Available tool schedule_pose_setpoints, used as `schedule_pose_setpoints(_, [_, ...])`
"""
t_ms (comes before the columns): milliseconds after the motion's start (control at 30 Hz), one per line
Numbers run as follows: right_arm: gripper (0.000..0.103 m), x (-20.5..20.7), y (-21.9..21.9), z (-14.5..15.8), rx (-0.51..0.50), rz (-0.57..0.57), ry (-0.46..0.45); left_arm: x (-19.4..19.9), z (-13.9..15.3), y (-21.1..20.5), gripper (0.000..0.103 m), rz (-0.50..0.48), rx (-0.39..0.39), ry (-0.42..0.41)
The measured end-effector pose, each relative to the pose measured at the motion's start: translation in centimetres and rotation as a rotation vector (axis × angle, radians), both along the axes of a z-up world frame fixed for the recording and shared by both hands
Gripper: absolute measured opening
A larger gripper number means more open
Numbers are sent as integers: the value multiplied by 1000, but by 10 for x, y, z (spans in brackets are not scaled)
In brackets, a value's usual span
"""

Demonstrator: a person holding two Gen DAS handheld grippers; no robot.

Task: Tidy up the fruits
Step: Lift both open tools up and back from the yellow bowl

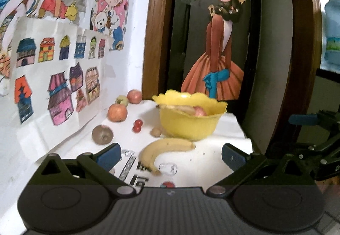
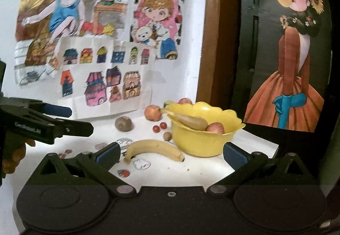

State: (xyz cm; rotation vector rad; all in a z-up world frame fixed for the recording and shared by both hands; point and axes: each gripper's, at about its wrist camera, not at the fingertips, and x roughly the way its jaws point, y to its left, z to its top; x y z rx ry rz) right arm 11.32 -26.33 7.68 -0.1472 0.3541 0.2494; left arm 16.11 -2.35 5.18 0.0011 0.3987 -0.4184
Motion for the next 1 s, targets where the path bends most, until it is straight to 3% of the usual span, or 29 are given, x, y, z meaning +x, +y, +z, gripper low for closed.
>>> schedule_pose_setpoints(367, [102,-16,21,-19,-15,49,42,-12,-18,25,103,63,19,71])
schedule_pose_setpoints(500, [102,-17,23,-25,1,56,44,-10,-28,40,103,106,-16,104])
schedule_pose_setpoints(1000, [102,14,31,-49,-15,76,122,5,-55,96,103,257,-53,188])
